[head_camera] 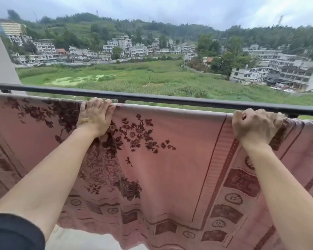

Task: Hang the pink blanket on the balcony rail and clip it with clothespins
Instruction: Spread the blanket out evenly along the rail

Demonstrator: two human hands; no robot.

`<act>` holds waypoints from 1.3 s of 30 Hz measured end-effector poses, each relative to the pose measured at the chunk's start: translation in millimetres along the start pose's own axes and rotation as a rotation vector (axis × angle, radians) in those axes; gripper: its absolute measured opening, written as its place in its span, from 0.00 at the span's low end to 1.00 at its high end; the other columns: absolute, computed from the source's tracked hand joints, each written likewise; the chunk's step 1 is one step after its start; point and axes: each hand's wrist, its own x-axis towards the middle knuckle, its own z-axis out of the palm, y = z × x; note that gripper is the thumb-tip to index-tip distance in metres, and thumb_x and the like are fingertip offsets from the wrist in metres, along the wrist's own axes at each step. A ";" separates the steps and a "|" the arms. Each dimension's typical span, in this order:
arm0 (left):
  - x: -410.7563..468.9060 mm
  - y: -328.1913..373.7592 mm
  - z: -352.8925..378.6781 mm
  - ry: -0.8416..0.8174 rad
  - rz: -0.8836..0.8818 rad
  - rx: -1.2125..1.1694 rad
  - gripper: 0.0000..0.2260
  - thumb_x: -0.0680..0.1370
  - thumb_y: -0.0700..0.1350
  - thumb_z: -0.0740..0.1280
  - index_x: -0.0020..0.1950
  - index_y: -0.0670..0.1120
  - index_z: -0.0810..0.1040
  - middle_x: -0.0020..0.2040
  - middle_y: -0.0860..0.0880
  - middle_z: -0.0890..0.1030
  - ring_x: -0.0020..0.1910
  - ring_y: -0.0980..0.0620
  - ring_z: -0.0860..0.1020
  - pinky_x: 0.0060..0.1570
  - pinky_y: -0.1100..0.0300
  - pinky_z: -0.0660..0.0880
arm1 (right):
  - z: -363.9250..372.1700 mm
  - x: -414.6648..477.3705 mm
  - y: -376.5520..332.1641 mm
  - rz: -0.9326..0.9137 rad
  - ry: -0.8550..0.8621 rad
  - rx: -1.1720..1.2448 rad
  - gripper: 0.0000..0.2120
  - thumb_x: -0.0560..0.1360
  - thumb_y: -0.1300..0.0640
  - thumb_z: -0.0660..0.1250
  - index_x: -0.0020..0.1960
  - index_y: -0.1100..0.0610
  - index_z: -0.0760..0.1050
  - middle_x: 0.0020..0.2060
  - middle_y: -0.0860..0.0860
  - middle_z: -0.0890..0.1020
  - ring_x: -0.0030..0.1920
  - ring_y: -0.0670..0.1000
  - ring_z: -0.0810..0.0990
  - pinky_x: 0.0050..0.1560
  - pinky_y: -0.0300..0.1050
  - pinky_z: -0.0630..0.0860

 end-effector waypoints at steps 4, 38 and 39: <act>6.7 -19.4 6.9 0.086 -0.029 -0.076 0.28 0.82 0.61 0.44 0.69 0.46 0.70 0.68 0.43 0.73 0.69 0.42 0.67 0.73 0.43 0.54 | 6.6 -19.5 -88.9 -0.174 0.017 0.126 0.21 0.78 0.49 0.54 0.56 0.59 0.80 0.55 0.62 0.82 0.58 0.61 0.77 0.70 0.63 0.61; 45.8 -389.5 40.1 -0.021 0.109 -0.166 0.24 0.83 0.57 0.50 0.79 0.52 0.57 0.79 0.50 0.58 0.79 0.50 0.52 0.77 0.45 0.45 | 37.8 -146.2 -419.2 0.011 0.138 0.161 0.26 0.83 0.44 0.48 0.57 0.61 0.77 0.58 0.63 0.80 0.58 0.63 0.77 0.71 0.64 0.62; 46.3 -393.5 39.7 -0.029 0.138 -0.157 0.25 0.83 0.57 0.49 0.79 0.52 0.56 0.79 0.50 0.57 0.79 0.50 0.51 0.77 0.45 0.45 | 35.3 -158.2 -449.5 -0.093 0.120 0.203 0.24 0.83 0.45 0.49 0.61 0.60 0.76 0.61 0.61 0.79 0.60 0.62 0.77 0.72 0.61 0.61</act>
